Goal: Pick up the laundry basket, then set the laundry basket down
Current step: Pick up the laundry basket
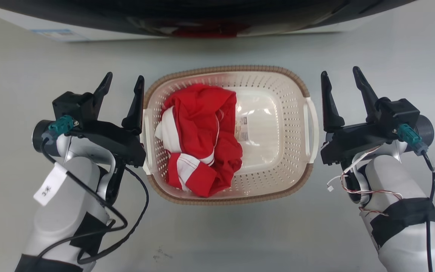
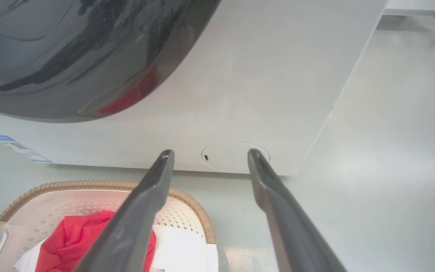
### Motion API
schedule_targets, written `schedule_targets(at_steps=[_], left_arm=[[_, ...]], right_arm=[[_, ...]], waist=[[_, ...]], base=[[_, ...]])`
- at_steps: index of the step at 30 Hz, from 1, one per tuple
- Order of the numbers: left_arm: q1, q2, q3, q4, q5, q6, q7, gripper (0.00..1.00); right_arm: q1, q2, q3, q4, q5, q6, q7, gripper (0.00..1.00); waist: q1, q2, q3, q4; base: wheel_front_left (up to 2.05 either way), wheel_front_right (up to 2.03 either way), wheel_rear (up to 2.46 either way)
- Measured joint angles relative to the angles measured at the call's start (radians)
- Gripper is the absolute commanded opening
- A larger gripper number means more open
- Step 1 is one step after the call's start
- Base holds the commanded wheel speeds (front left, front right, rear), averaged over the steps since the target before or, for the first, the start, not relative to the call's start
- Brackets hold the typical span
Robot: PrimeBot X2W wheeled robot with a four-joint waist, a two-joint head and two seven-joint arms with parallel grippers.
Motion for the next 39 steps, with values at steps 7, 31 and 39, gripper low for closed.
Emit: schedule_targets(at_steps=[7, 31, 39], left_arm=[[-0.033, -0.017, -0.005, 0.124, -0.03, -0.026, 0.007, 1.0], [-0.14, -0.056, -0.029, 0.368, -0.058, -0.066, -0.009, 0.0], [-0.157, -0.066, -0.047, 0.429, -0.065, -0.069, -0.026, 0.0]], right_arm=[[-0.03, 0.011, 0.022, 0.08, -0.007, 0.014, 0.0, 1.0], [-0.08, 0.04, 0.052, 0.261, 0.009, 0.049, -0.001, 0.0], [-0.098, 0.045, 0.049, 0.318, 0.023, 0.067, -0.002, 0.0]], waist=[[0.0, 0.0001, 0.096, 0.0], [-0.0003, -0.0002, 0.192, -0.002], [-0.0003, -0.0002, 0.179, 0.001]], base=[[0.0, 0.0, 0.0], [0.0, 0.0, 0.0], [0.0, 0.0, 0.0]])
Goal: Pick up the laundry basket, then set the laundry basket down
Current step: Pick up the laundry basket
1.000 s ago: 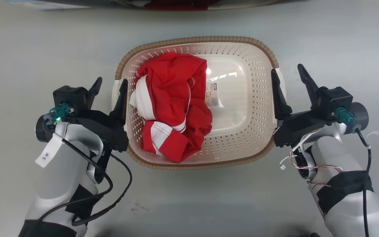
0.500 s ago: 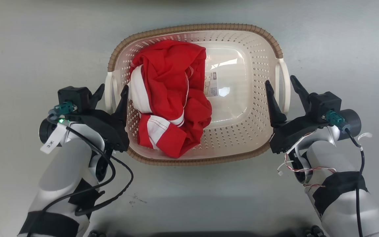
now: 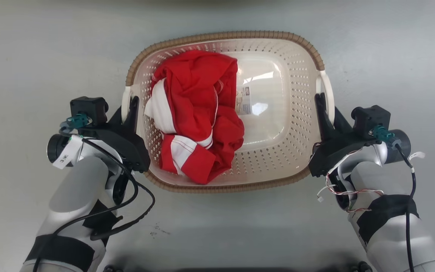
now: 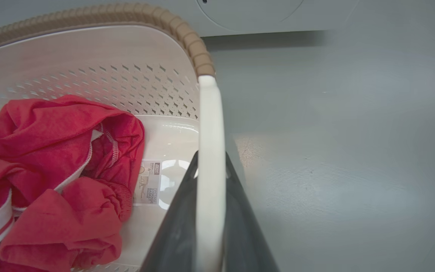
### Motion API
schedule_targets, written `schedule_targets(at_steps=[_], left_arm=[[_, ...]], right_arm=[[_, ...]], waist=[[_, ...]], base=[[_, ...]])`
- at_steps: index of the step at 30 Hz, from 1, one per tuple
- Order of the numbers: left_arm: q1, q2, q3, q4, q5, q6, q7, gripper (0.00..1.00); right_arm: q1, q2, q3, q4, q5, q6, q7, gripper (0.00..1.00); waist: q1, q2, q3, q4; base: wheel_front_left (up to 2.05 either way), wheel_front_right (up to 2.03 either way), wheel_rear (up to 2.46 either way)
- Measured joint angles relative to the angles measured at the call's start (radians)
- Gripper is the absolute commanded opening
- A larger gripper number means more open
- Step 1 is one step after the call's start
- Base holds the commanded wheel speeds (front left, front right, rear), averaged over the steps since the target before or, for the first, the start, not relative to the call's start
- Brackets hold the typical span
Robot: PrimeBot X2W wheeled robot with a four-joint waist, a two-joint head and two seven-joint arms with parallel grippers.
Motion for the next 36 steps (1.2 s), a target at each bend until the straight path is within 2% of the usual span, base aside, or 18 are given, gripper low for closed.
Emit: schedule_targets(at_steps=[21, 36], left_arm=[[0.003, -0.03, -0.069, 0.122, -0.037, -0.007, -0.002, 0.0], [0.066, -0.042, -0.111, 0.186, -0.096, -0.008, 0.073, 0.0]], right_arm=[[0.003, 0.017, 0.012, 0.204, 0.059, 0.038, 0.0, 0.0], [0.056, 0.023, 0.086, 0.285, 0.146, 0.06, 0.063, 0.0]], waist=[[0.0, 0.0, -0.159, -0.011], [-0.0001, 0.0, -0.348, -0.022]], base=[[0.0, 0.0, 0.0], [0.0, 0.0, 0.0]])
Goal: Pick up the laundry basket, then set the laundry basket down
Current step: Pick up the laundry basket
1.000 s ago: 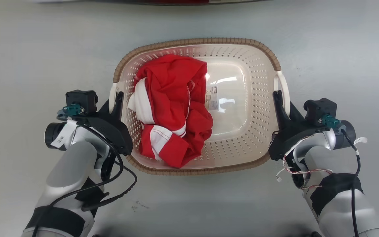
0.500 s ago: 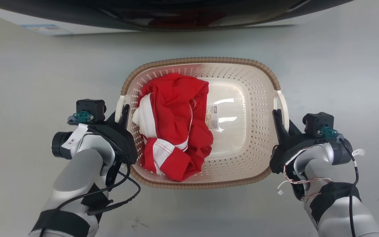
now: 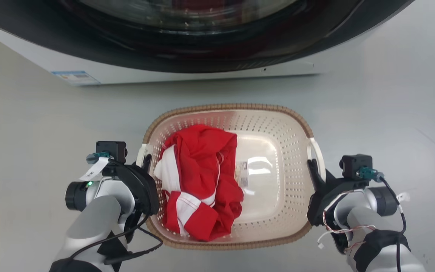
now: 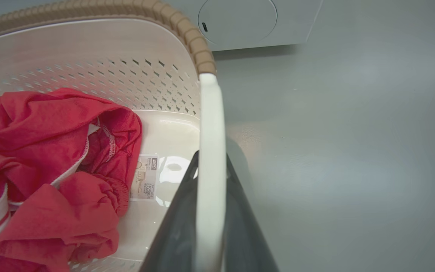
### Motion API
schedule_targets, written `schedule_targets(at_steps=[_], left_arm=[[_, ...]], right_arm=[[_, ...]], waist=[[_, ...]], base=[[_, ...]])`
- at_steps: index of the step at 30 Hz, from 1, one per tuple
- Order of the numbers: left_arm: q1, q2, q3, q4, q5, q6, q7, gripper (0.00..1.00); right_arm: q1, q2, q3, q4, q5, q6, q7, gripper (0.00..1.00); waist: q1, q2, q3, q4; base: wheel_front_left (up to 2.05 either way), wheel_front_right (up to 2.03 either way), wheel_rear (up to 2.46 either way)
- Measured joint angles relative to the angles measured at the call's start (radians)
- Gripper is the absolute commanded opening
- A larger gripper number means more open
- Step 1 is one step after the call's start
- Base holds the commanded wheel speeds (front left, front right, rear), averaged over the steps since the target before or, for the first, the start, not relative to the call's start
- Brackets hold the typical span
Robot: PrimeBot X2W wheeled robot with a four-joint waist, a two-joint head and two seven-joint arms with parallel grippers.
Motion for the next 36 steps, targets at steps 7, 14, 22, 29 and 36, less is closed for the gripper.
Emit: schedule_targets(at_steps=[7, 14, 22, 29, 36], left_arm=[[0.045, -0.006, -0.01, 0.024, -0.018, 0.0, 0.032, 0.0], [0.084, -0.009, -0.024, 0.037, -0.055, 0.0, 0.065, 0.0], [0.16, -0.012, -0.038, 0.056, -0.073, 0.0, 0.112, 0.0], [0.227, -0.013, -0.049, 0.065, -0.088, 0.0, 0.147, 0.0], [0.272, -0.014, -0.057, 0.07, -0.115, -0.001, 0.171, 0.0]], right_arm=[[0.05, 0.002, 0.034, 0.013, 0.06, 0.006, 0.033, 0.0], [0.096, 0.003, 0.07, 0.017, 0.114, 0.01, 0.072, 0.0], [0.162, 0.004, 0.118, 0.024, 0.169, 0.016, 0.123, 0.0], [0.232, 0.008, 0.147, 0.029, 0.218, 0.018, 0.153, 0.0], [0.277, 0.009, 0.172, 0.028, 0.252, 0.019, 0.184, 0.0]], waist=[[0.0001, 0.0, -0.098, 0.0], [0.0, 0.0, -0.201, 0.003], [0.0, 0.0, -0.335, 0.006], [0.0, 0.0, -0.44, 0.008], [-0.0001, 0.0, -0.532, 0.01]], base=[[0.0, 0.0, 0.0], [0.0, 0.0, 0.0], [0.0, 0.0, 0.0], [0.0, 0.0, 0.0], [0.0, 0.0, 0.0]])
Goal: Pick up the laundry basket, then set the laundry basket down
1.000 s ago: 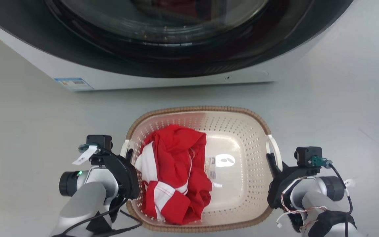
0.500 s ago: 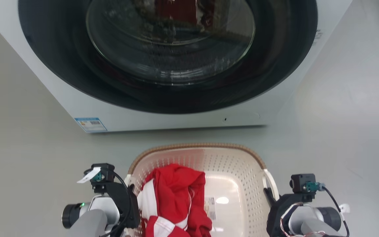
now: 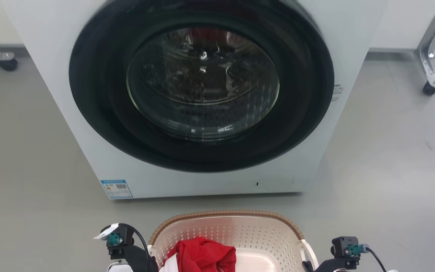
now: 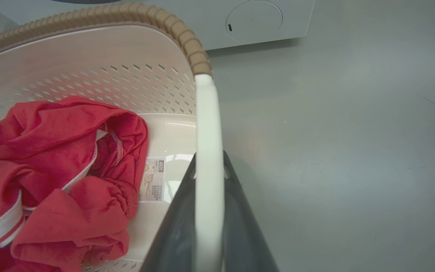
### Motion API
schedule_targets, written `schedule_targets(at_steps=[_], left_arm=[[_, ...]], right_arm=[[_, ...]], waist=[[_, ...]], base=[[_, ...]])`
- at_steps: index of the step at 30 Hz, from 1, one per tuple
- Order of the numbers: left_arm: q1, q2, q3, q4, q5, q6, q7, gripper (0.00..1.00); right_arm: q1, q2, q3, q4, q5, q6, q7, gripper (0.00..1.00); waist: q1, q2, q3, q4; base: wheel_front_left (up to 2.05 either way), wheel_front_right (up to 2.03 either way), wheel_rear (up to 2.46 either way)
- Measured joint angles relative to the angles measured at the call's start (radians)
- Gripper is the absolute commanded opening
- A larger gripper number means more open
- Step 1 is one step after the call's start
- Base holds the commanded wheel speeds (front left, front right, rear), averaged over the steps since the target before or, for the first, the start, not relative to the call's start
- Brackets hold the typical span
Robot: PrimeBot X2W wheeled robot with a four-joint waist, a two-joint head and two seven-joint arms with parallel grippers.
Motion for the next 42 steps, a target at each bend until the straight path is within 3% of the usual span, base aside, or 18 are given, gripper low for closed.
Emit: schedule_targets(at_steps=[21, 42], left_arm=[[0.072, 0.002, -0.008, 0.006, -0.029, 0.001, 0.056, 0.0], [0.073, 0.006, -0.014, 0.006, -0.061, 0.001, 0.077, 0.0]], right_arm=[[0.067, 0.0, 0.048, -0.008, 0.107, 0.0, 0.064, 0.0], [0.075, 0.0, 0.085, -0.005, 0.162, 0.0, 0.082, 0.0]], waist=[[0.0001, 0.0, -0.113, -0.016], [0.0003, 0.0002, -0.124, -0.022]], base=[[0.0, 0.0, 0.0], [0.0, 0.0, 0.0]])
